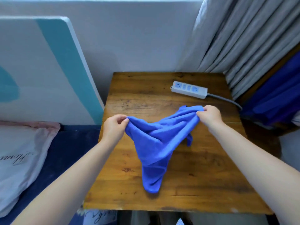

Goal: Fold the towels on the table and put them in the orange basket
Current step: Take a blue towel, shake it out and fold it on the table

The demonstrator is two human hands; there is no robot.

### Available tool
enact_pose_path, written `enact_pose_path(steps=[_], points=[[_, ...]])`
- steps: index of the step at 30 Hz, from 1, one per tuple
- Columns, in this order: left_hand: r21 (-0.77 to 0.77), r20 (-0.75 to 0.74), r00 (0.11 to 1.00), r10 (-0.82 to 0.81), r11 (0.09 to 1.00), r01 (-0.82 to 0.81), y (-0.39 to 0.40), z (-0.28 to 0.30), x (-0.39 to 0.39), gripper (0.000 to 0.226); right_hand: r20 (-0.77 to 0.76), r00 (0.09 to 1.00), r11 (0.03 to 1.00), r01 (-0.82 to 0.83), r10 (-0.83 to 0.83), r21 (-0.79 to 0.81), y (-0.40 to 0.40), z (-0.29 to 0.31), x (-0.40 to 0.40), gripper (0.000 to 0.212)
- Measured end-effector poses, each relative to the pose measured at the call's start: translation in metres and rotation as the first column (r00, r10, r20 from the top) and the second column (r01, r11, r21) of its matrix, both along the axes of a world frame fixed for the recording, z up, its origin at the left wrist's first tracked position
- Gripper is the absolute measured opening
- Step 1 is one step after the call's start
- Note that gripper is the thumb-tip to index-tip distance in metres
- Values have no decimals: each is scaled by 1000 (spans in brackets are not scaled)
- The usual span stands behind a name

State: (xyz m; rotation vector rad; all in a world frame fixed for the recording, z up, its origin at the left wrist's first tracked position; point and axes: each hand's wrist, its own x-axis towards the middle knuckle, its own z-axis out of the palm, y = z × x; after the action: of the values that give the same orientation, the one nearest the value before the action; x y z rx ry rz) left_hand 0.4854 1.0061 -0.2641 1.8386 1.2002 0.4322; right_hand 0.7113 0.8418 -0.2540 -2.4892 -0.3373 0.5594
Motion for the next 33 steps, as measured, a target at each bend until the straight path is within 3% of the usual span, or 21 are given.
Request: enact_pose_path(steps=[1, 5, 11, 14, 17, 20, 23, 29, 33], points=[[23, 49, 999, 10, 1000, -12, 4, 15, 10, 16, 56, 998, 1000, -6, 6, 9, 2, 15, 6, 12], [111, 227, 972, 58, 990, -85, 19, 79, 49, 17, 246, 967, 992, 43, -71, 119, 14, 83, 28, 18], [277, 426, 904, 26, 948, -158, 21, 168, 85, 18, 396, 908, 983, 75, -137, 168, 14, 188, 54, 23], [294, 410, 911, -37, 951, -94, 12, 198, 97, 18, 446, 892, 993, 30, -78, 112, 9, 222, 50, 27], [179, 393, 919, -18, 982, -58, 11, 212, 101, 12, 457, 889, 998, -11, -21, 66, -3, 234, 44, 23], [125, 353, 933, 75, 984, -126, 16, 209, 91, 12, 456, 890, 997, 41, -9, -60, -21, 226, 43, 23], [153, 303, 937, 177, 961, -231, 18, 197, 75, 26, 416, 909, 959, 131, -15, -251, -42, 212, 45, 23], [56, 280, 916, 287, 948, -314, 15, 177, 61, 21, 222, 974, 972, 13, 41, -237, -37, 202, 44, 30], [92, 168, 955, 245, 961, -262, 21, 159, 59, 11, 346, 937, 938, 85, 38, -335, -18, 187, 35, 26]])
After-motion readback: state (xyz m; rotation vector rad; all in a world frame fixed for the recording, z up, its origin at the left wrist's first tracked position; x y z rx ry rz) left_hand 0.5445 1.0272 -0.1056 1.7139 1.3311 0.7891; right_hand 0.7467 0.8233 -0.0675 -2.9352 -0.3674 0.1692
